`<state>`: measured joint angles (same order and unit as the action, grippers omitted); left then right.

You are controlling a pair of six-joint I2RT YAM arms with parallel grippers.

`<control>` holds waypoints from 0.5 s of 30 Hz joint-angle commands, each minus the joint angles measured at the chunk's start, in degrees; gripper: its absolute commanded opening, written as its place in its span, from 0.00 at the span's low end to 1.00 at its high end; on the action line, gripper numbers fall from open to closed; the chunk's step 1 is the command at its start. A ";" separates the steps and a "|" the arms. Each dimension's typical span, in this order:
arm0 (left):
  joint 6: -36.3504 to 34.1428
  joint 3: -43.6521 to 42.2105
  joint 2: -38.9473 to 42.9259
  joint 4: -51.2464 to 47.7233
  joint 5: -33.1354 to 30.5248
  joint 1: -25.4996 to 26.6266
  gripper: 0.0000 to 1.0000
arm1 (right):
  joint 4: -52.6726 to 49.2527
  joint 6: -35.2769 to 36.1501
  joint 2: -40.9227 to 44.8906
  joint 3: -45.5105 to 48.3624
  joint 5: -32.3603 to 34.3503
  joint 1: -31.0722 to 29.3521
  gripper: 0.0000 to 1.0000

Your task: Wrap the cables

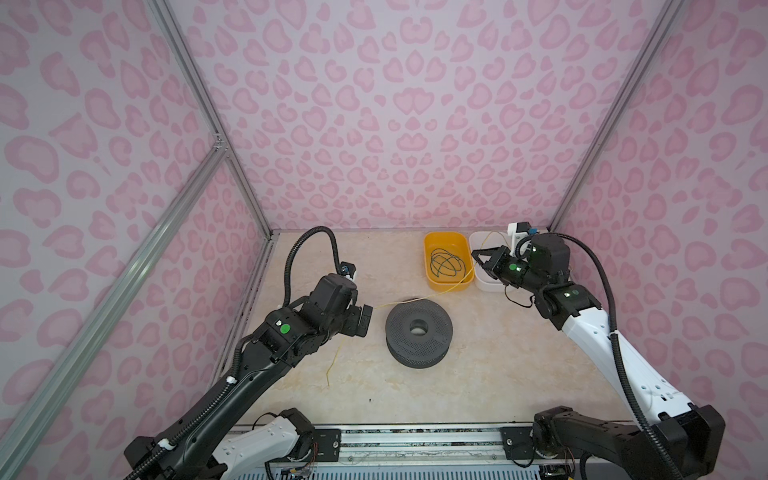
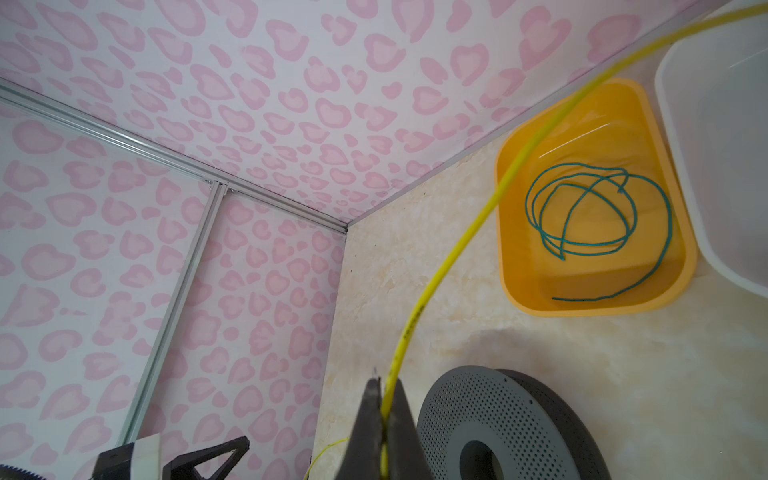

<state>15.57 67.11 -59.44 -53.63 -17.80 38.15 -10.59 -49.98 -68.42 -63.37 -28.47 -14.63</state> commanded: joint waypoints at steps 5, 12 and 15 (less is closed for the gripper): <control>4.90 -7.09 3.14 -2.38 19.54 -2.56 0.88 | -2.96 3.11 1.36 -0.79 -1.06 1.68 0.00; 8.12 -11.90 5.00 0.66 21.01 -2.64 0.86 | -2.61 2.69 1.74 -0.34 -2.53 3.04 0.00; 10.56 -13.06 3.64 0.99 14.37 -2.79 0.86 | -2.66 2.59 1.95 -0.42 -3.29 3.68 0.00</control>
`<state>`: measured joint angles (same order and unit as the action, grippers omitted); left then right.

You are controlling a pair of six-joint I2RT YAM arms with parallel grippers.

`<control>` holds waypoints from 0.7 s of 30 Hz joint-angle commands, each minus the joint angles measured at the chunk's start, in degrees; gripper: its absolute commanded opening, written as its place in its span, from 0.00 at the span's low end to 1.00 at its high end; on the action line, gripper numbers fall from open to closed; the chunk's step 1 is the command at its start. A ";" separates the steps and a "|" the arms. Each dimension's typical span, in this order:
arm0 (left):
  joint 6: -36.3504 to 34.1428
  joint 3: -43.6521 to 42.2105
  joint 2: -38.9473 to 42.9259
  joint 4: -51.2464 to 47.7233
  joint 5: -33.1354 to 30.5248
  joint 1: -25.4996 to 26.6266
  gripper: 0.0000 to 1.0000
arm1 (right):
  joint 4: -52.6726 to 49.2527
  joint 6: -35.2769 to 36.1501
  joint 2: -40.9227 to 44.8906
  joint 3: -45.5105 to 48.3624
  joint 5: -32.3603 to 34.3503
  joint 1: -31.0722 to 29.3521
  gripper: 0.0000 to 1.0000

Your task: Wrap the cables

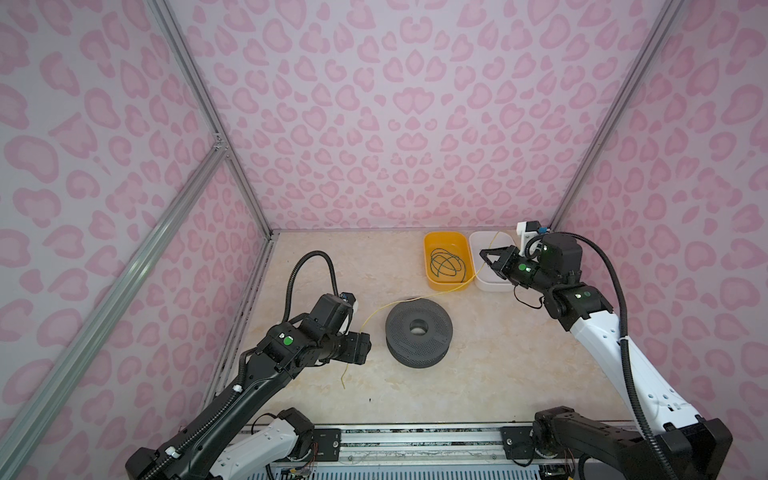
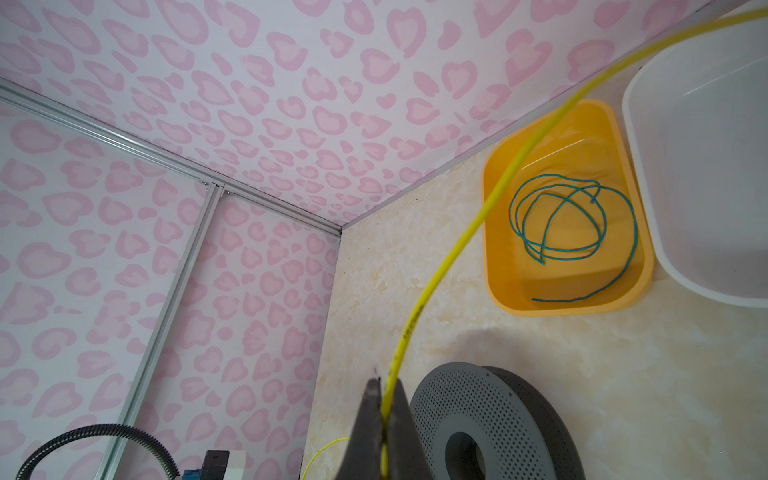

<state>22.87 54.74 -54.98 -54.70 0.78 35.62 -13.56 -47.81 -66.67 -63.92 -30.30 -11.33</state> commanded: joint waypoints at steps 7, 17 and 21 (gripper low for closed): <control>2.34 -2.38 -4.14 6.37 0.34 -0.33 0.56 | -0.41 0.01 1.69 0.11 -3.48 3.43 0.00; -1.09 -2.09 -6.87 9.19 3.08 -0.30 0.32 | 0.44 -1.49 2.95 0.92 -5.51 5.66 0.00; -2.08 -0.86 -8.22 8.03 2.92 -0.29 0.13 | -0.19 -1.41 3.30 0.82 -5.47 6.62 0.00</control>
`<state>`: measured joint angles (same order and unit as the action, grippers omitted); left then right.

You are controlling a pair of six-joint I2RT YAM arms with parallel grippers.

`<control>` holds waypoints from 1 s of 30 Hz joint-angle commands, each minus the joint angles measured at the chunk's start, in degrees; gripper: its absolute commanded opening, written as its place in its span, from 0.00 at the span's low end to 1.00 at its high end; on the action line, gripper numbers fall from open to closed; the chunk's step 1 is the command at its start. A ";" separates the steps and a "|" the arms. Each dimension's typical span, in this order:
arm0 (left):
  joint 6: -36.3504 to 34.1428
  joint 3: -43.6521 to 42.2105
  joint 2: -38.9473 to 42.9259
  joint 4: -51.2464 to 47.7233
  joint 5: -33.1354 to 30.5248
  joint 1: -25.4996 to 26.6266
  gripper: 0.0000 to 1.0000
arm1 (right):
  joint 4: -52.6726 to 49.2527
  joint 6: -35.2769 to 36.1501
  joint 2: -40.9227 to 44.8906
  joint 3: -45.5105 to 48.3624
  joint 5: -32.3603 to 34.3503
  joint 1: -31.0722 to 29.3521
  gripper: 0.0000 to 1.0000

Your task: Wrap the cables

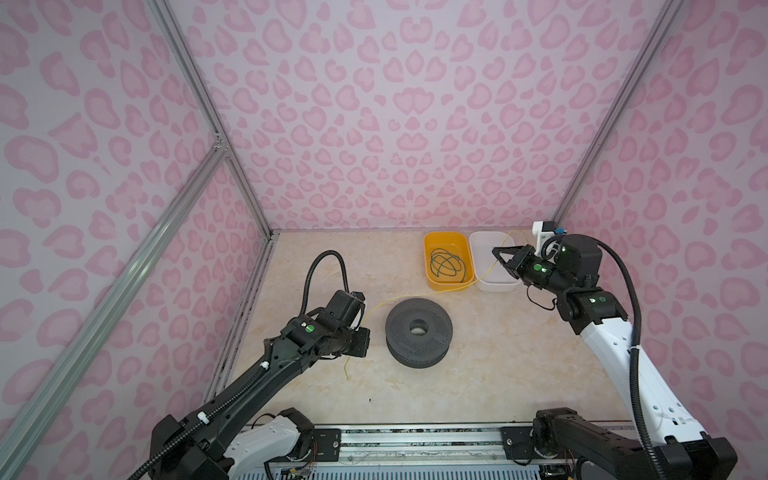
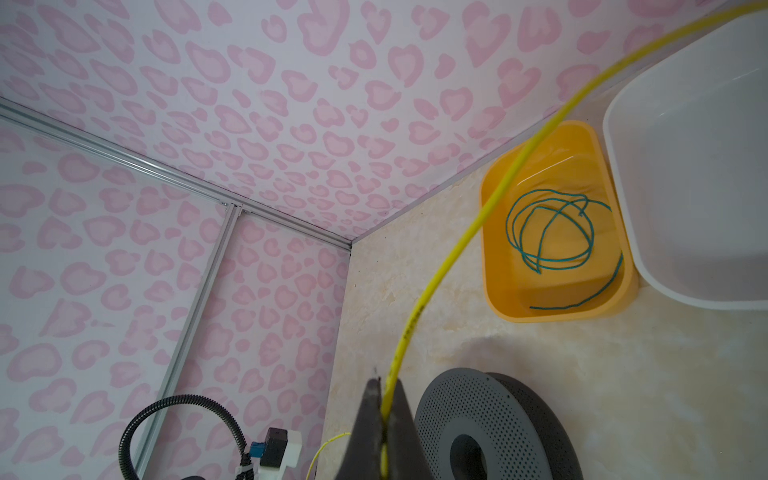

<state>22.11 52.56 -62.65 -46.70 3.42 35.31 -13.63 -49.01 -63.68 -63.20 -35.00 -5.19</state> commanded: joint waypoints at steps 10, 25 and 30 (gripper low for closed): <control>-3.75 9.33 -1.57 -1.06 2.36 0.36 0.04 | -3.02 0.56 1.57 0.49 0.38 4.90 0.00; -7.96 27.85 -16.96 5.17 3.18 4.14 0.04 | -6.56 -4.23 10.68 11.31 5.45 9.44 0.71; -8.67 31.59 -21.01 4.25 4.56 4.15 0.04 | -9.72 -4.35 15.90 13.19 7.87 9.24 0.74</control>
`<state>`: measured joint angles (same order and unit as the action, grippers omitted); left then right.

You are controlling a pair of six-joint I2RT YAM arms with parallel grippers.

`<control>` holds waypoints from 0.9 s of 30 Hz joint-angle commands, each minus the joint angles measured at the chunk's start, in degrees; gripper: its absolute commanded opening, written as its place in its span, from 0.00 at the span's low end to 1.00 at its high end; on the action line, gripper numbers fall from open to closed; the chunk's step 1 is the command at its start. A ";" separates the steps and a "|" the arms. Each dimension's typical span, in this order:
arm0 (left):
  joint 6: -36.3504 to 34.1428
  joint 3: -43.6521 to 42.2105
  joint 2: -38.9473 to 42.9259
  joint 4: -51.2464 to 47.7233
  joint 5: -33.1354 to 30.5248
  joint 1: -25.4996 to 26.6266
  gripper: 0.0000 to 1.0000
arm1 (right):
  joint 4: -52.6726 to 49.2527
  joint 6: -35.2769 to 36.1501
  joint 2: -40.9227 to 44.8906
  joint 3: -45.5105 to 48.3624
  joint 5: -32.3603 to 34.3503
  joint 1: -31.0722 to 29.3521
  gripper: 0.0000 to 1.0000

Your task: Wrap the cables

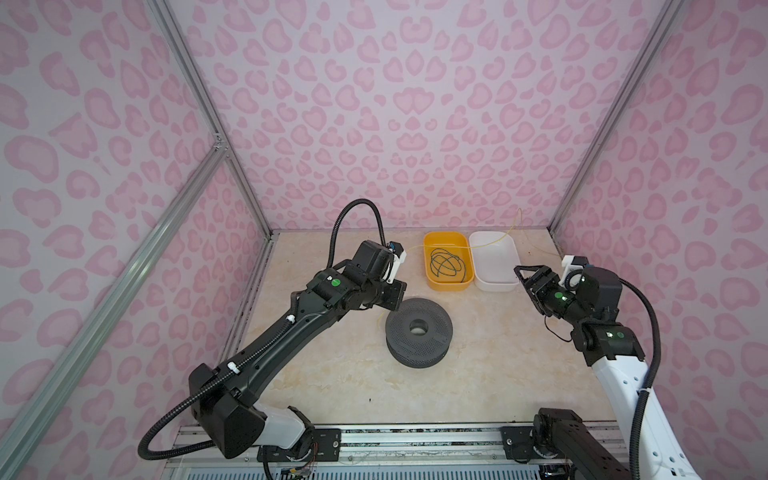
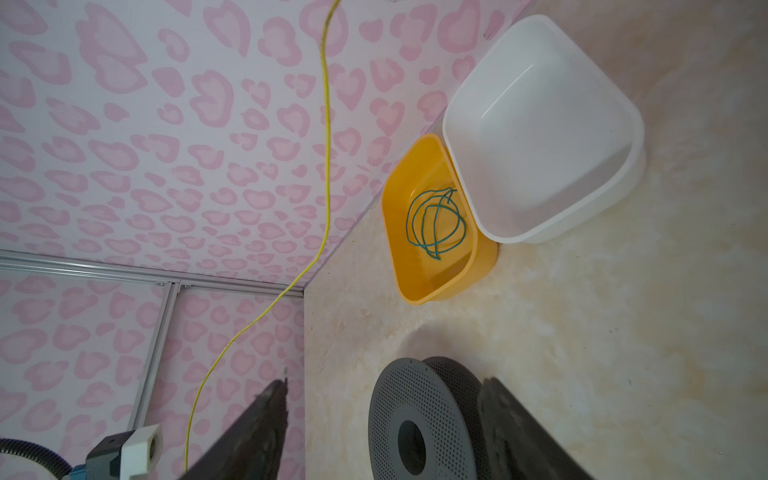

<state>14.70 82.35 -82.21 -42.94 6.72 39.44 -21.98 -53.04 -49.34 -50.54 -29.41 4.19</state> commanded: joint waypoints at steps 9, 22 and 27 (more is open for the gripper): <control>-1.44 5.69 -3.88 -0.11 1.13 0.02 0.04 | -4.15 -0.71 4.84 -5.67 4.83 -3.92 0.77; -3.07 6.62 -4.84 1.03 3.74 1.89 0.04 | 21.59 -14.71 -9.94 -6.43 17.63 -36.06 0.76; -3.80 4.80 -3.42 2.25 2.53 3.76 0.04 | 28.26 -19.17 -18.75 -9.56 18.52 -39.63 0.72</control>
<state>11.97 88.14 -86.67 -42.81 9.17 42.76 -2.96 -67.31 -64.86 -58.94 -12.91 -34.28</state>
